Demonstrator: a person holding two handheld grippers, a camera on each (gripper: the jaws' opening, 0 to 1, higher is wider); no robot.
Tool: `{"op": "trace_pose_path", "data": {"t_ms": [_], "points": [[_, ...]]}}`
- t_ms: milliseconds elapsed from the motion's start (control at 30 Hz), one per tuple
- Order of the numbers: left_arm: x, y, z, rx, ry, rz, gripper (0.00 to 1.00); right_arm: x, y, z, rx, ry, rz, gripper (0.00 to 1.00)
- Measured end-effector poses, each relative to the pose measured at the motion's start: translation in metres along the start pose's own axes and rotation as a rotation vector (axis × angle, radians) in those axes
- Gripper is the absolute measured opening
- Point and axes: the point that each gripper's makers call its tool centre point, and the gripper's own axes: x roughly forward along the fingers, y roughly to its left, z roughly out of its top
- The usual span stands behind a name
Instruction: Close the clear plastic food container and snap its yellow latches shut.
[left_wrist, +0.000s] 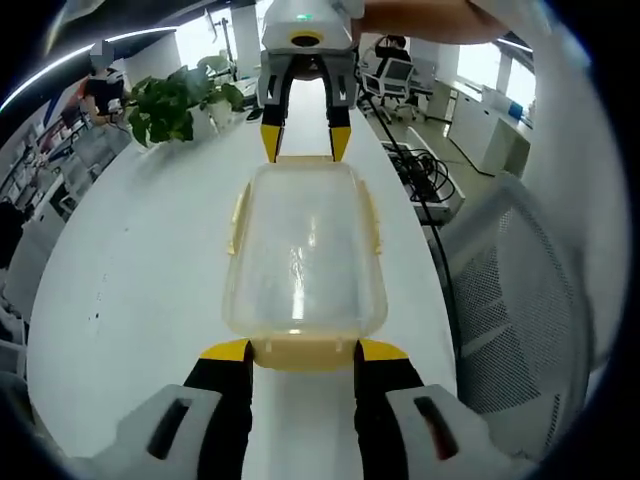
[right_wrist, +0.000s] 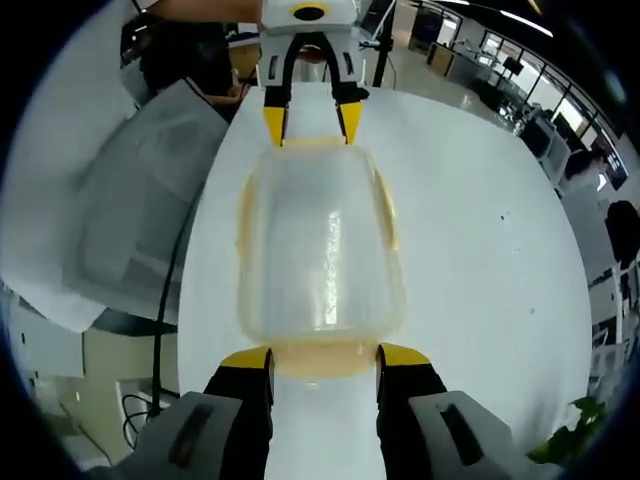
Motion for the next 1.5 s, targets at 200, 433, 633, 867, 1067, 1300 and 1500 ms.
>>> {"op": "trace_pose_path", "data": {"t_ms": [200,433,633,867,1067,1300,1500], "points": [[0.01,0.003,0.004,0.002,0.005,-0.005,0.39,0.005,-0.002,-0.014,0.013,-0.003,0.007,0.39],[0.024,0.005,0.007,-0.003,0.011,-0.008,0.39,0.009,-0.004,-0.025,0.016,-0.002,0.013,0.39],[0.035,0.007,0.008,0.001,0.018,-0.006,0.39,0.016,-0.007,-0.036,0.013,0.005,0.016,0.39],[0.043,0.01,0.004,-0.005,0.026,-0.012,0.39,0.022,-0.01,-0.042,0.016,0.002,0.023,0.39],[0.049,0.01,0.001,-0.013,0.036,-0.021,0.39,0.03,-0.011,-0.046,0.017,0.007,0.037,0.39],[0.054,0.011,-0.001,-0.017,0.039,-0.028,0.39,0.034,-0.011,-0.049,0.028,0.005,0.049,0.39],[0.058,0.011,-0.003,-0.02,0.036,-0.028,0.39,0.037,-0.012,-0.051,0.028,0.0,0.055,0.39]]}}
